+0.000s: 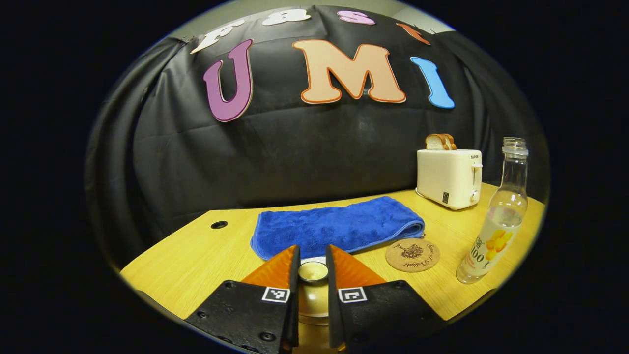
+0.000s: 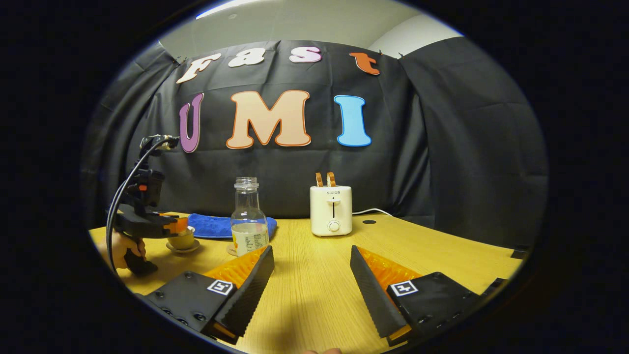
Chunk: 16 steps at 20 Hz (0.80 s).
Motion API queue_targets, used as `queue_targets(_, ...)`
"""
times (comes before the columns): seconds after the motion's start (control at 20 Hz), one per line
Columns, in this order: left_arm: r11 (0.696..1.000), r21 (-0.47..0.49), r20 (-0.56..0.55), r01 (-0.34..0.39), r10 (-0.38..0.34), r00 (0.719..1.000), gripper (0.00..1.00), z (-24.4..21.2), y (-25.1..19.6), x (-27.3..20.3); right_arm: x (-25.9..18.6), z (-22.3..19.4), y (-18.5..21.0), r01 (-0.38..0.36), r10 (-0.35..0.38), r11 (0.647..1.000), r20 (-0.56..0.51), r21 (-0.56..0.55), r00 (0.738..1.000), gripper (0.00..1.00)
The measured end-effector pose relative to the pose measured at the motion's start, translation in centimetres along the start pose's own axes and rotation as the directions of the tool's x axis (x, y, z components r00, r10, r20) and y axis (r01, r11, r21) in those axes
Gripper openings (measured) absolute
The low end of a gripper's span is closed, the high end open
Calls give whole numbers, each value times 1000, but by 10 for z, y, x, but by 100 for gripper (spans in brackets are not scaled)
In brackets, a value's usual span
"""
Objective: Open the teacup lid with one hand, grasp the water bottle and pour water into the teacup with the other hand; after pouring, place the water bottle on the coaster and then close the teacup lid.
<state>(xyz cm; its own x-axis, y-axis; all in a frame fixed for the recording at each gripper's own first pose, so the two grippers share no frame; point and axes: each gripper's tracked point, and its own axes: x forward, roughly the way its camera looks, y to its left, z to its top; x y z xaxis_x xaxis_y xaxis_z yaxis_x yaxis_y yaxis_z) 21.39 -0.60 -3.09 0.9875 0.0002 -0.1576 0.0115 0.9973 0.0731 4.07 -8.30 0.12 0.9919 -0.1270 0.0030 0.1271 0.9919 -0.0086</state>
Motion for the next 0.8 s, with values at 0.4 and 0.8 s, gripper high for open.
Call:
queue_targets(0.4,999,4,107,37,-37,994,19,25,1,-22,0,-1,7,-29,29,1000,-3,0,1000,99)
queue_targets(0.8,1000,2,152,30,-30,988,19,11,30,-93,3,-3,41,-121,121,993,-14,4,993,97)
